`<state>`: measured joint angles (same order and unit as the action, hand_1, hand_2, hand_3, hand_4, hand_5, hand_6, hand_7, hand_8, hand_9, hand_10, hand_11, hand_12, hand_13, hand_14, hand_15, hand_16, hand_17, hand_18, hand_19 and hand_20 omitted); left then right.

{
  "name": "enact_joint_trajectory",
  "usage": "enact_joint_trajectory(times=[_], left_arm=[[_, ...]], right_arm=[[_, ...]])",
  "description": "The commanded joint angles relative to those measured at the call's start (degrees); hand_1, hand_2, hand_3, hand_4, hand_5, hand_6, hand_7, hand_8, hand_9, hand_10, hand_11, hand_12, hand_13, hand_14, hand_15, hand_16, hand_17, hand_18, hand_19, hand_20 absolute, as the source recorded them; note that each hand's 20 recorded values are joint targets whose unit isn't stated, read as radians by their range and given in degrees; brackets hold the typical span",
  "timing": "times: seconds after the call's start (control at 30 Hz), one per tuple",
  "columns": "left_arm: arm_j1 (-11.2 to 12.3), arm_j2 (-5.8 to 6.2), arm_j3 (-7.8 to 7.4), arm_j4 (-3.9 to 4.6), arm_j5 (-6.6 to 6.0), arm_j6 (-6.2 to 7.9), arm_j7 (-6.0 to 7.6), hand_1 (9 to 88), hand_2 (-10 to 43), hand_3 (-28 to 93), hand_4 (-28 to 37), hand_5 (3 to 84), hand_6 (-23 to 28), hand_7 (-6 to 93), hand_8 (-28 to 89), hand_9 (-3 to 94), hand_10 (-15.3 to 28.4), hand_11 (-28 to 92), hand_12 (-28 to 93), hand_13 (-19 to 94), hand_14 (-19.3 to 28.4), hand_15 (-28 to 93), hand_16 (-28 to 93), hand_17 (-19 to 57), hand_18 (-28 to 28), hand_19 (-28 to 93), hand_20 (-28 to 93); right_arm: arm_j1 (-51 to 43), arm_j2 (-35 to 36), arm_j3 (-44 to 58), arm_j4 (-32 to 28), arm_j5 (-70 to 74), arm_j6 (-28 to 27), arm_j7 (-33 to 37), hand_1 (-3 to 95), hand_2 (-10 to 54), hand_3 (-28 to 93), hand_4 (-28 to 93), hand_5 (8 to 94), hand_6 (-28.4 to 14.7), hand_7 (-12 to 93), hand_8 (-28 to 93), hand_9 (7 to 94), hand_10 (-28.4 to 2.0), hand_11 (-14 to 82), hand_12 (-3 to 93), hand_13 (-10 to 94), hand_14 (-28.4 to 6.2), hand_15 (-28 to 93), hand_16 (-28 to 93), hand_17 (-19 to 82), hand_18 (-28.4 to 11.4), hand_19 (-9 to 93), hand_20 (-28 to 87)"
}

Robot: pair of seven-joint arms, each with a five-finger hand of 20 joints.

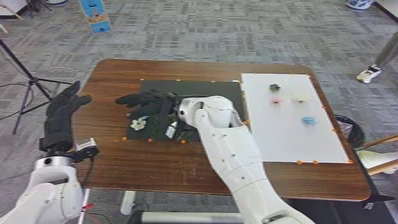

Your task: Arrange flowers

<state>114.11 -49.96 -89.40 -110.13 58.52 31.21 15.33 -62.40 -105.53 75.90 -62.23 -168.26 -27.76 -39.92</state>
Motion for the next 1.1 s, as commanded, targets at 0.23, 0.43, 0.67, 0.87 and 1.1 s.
enact_joint_trajectory(times=[0.23, 0.43, 0.67, 0.87, 1.1], left_arm=[[0.2, -0.63, -0.35, -1.29, 0.70, 0.59, -0.23, 21.7, 16.3, 73, -28.3, 33.9, -1.8, 17.6, -12, 47.4, 11.7, 19, 11, 29, 11.5, 8, 1, 0.1, 7.9, 2, 13], [1.6, -0.79, -1.00, -1.85, 0.92, 1.22, -0.32, 21.8, 16.2, 73, -28.3, 34.3, -1.7, 17.5, -12, 47.4, 11.8, 19, 11, 29, 11.4, 8, 1, 0.2, 7.8, 2, 13], [1.9, -0.94, -1.24, -2.04, 1.37, 1.38, -0.53, 21.8, 16.1, 73, -28.3, 34.8, -1.6, 17.5, -12, 47.3, 11.7, 19, 11, 29, 11.2, 8, 1, 0.4, 7.6, 2, 13], [1.6, -0.98, -0.97, -1.99, 1.29, 1.59, -0.52, 21.8, 16.0, 73, -28.3, 35.2, -1.4, 17.3, -12, 47.2, 11.6, 19, 11, 29, 11.2, 8, 1, 0.4, 7.4, 2, 13], [0.5, -1.21, 0.15, -1.79, 1.67, 1.16, -0.21, 21.8, 15.9, 73, -28.3, 35.4, -1.4, 17.2, -12, 47.0, 11.6, 19, 11, 29, 11.0, 8, 1, 0.5, 7.2, 1, 13]], right_arm=[[2.5, 6.8, -8.9, -4.4, -11.4, -2.4, 3.9, 12.7, 22.3, 67, -18, 21.2, -1.0, 19, -11, 37.9, -7.8, 4.2, 9.3, 22, -18.1, 40, 32, -3, -16.0, 48, 47], [3.7, 11.9, -15.1, -10.2, -0.3, -0.4, 7.3, 12.5, 21.8, 67, -18, 21.7, -1.2, 19, -10, 37.2, -8.3, 4.0, 10.5, 22, -18.4, 39, 33, -3, -16.3, 48, 47], [4.2, 13.5, -17.8, -12.0, 1.1, -0.4, 6.4, 12.5, 21.5, 67, -17, 21.9, -1.2, 18, -10, 37.3, -8.5, 3.7, 11.1, 22, -18.7, 39, 34, -3, -16.4, 48, 47], [3.6, 12.5, -17.2, -11.1, -2.3, 0.6, 4.9, 12.4, 21.3, 67, -17, 22.1, -1.1, 18, -10, 37.4, -8.3, 3.7, 11.0, 22, -18.7, 39, 34, -3, -16.5, 48, 47], [1.2, 7.4, -11.8, -7.1, -16.5, 4.6, -0.1, 12.6, 21.2, 67, -17, 23.9, -0.7, 19, -11, 38.2, -7.7, 3.9, 10.9, 21, -18.5, 40, 34, -3, -16.5, 48, 47]])
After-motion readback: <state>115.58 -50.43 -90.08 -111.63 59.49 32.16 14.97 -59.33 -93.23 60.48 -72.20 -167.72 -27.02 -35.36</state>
